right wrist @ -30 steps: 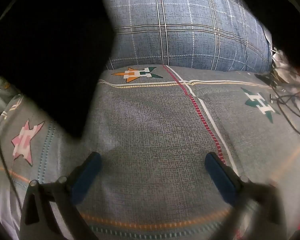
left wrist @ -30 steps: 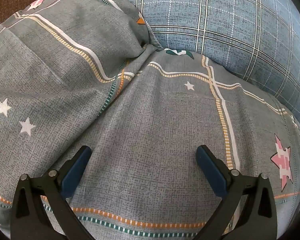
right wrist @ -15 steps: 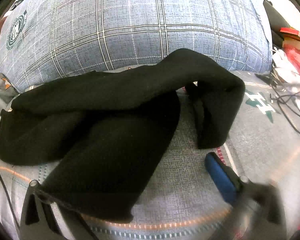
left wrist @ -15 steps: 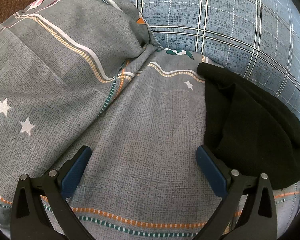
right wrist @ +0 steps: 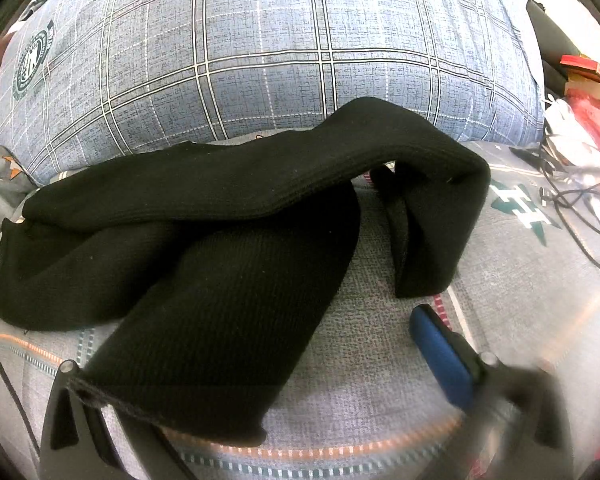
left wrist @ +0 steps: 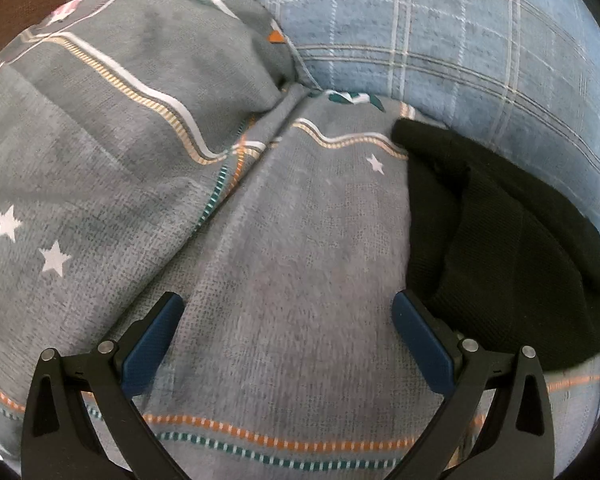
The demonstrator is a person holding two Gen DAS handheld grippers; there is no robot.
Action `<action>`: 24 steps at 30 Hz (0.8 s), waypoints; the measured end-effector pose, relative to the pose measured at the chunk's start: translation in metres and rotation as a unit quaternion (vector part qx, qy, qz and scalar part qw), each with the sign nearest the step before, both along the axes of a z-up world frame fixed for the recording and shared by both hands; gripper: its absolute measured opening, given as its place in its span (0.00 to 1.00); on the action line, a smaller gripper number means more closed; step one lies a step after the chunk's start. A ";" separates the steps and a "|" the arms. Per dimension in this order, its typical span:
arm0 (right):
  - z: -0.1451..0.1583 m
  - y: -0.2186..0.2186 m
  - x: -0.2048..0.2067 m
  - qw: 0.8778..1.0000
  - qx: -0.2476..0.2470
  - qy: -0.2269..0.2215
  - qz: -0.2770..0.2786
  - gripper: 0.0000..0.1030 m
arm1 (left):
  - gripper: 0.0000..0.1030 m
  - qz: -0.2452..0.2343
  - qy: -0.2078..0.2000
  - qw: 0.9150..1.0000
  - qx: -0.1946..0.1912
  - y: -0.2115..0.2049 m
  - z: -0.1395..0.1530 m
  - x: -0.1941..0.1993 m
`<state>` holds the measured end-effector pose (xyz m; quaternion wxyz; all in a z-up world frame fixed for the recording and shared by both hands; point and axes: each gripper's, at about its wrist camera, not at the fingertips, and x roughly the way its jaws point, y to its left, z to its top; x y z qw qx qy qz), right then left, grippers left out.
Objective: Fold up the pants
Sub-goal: 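Drop the black pants onto the grey sheet in front of both tools, then lower the right gripper onto the black pants leg and close on it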
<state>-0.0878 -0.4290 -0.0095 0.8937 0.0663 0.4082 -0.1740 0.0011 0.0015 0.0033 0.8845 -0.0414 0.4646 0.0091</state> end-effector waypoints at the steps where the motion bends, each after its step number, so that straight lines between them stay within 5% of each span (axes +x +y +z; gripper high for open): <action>1: 0.000 0.001 -0.002 1.000 -0.001 0.001 0.000 1.00 | 1.00 -0.006 0.007 1.000 -0.004 0.001 0.001 -0.001; 8: 0.008 0.003 -0.011 1.000 0.015 0.012 -0.001 1.00 | 1.00 -0.026 -0.038 0.998 -0.037 -0.007 0.036 -0.038; 13: 0.023 0.003 -0.034 0.999 0.039 -0.013 0.002 1.00 | 1.00 -0.073 -0.015 0.995 -0.062 -0.027 0.059 -0.048; 20: 0.047 -0.007 -0.063 0.989 0.125 -0.056 0.045 0.99 | 1.00 -0.103 -0.005 0.991 -0.087 -0.058 0.049 -0.039; 24: 0.048 -0.002 -0.057 0.990 0.120 -0.036 0.058 0.99 | 1.00 -0.098 0.011 0.990 -0.098 -0.069 0.038 -0.032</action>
